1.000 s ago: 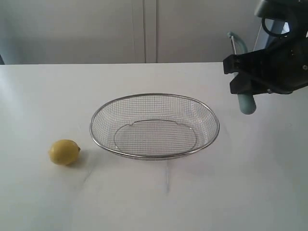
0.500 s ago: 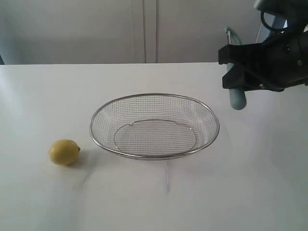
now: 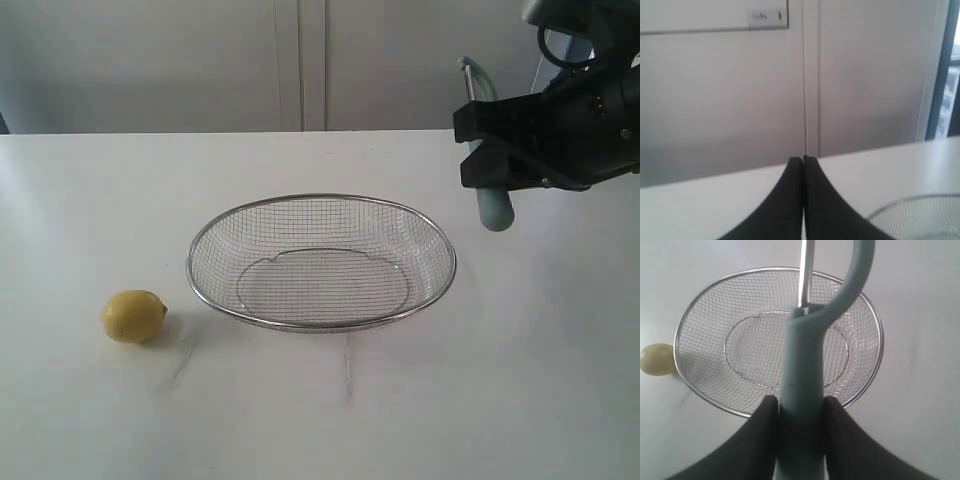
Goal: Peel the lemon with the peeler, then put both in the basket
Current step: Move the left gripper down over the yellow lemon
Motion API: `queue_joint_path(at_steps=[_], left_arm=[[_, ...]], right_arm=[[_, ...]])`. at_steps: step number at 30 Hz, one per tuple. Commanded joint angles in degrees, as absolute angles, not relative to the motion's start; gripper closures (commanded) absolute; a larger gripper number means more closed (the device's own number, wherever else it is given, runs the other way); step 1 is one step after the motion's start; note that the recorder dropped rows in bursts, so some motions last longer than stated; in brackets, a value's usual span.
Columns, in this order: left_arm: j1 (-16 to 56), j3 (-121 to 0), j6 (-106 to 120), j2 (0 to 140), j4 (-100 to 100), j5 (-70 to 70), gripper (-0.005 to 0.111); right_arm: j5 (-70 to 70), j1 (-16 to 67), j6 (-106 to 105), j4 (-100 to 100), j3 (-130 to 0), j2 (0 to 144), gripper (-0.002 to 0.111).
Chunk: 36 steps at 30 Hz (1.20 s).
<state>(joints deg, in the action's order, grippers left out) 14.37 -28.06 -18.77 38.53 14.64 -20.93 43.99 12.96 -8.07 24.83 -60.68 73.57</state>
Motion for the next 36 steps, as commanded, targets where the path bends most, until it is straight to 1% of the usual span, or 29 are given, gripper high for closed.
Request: queue_joint_path(at_steps=[1,3,4,7,10,14,17,19,23,26,36], left_arm=[[20.0,-34.9,-19.1,46.2,16.1,-7.9,0.107],[21.1,-37.5,-19.0,49.0,16.4,-2.4,0.107],[21.8,-40.3,-19.0,51.9,17.5,3.1,0.107],[22.8,-44.2,-19.0,55.7,18.5,10.1,0.107],[24.7,-49.5,-14.4,60.6,18.1,20.4,0.107],[26.6,-56.3,4.5,68.4,2.6,34.7,0.107],[26.6,-58.2,13.8,72.4,-2.9,43.4,0.107],[26.6,-58.2,13.8,73.8,-2.9,43.0,0.107],[26.6,-58.2,13.8,74.0,-1.3,37.8,0.107],[26.6,-58.2,13.8,74.0,2.1,37.7,0.107],[26.6,-56.7,13.8,74.4,2.0,36.5,0.107]], right_arm=[[44.7,12.6,-8.8,25.2,-60.6,73.2,0.108],[44.7,12.6,-8.8,25.2,-60.6,73.2,0.108],[44.7,12.6,-8.8,25.2,-60.6,73.2,0.108],[44.7,12.6,-8.8,25.2,-60.6,73.2,0.108],[44.7,12.6,-8.8,25.2,-60.6,73.2,0.108],[44.8,12.6,-8.8,25.2,-60.6,73.2,0.108],[44.8,12.6,-8.8,25.2,-60.6,73.2,0.108],[44.8,12.6,-8.8,25.2,-60.6,73.2,0.108],[45.0,12.6,-8.8,25.2,-60.6,73.2,0.108],[45.0,12.6,-8.8,25.2,-60.6,73.2,0.108],[45.1,12.6,-8.8,25.1,-60.6,73.2,0.108]])
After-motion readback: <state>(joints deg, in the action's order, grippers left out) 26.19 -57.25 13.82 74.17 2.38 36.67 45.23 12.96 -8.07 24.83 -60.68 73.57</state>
